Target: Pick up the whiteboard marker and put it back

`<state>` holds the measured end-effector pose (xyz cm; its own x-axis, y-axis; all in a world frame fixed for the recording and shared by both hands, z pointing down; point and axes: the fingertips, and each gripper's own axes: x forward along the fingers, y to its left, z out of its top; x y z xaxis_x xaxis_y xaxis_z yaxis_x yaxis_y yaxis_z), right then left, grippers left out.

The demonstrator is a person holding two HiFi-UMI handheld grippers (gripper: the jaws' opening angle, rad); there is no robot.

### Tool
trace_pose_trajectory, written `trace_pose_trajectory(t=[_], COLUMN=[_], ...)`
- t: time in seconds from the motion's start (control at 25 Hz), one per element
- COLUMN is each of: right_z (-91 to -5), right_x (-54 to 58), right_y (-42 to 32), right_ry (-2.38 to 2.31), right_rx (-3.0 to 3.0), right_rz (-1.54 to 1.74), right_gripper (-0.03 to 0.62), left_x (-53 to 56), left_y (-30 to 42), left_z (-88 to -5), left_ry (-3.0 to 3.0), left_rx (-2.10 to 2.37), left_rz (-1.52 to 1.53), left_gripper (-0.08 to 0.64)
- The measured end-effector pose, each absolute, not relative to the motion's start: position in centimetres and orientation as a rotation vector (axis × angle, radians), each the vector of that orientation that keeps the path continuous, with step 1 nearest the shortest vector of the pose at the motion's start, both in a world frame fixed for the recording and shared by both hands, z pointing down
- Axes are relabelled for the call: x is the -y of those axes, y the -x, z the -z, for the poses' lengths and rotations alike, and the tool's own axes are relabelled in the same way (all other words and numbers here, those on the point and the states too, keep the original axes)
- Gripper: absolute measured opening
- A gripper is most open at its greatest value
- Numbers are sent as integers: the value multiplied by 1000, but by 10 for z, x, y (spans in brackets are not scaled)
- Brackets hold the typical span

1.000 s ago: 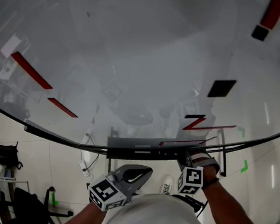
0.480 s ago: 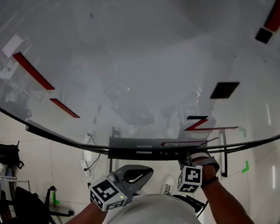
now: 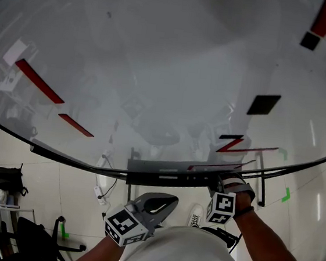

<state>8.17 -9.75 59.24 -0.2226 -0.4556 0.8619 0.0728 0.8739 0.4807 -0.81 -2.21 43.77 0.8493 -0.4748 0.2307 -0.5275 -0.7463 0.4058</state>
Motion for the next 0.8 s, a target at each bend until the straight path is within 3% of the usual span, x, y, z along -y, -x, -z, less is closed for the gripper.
trace_pose_trajectory(t=[0.44,0.52,0.6,0.8], right_z=[-579,-574,-570,-548], right_x=[95,94,90,77], right_y=[-84,-82,-79,-71], right_ry=[-352,-368,-383,-453], right_rx=[1776,1789,1819,1981], right_rz=[468,465,443,265], right_gripper=[64,53,2,2], left_x=[25,24,22,23], left_y=[9,8,8,7], left_z=[-441,-444,-444,-442], left_ry=[-2558,-2556,-2554,-2557], left_rx=[755,755,749,749], left_rz=[-176,-186,-185,-183], left_gripper=[17,17,17,17])
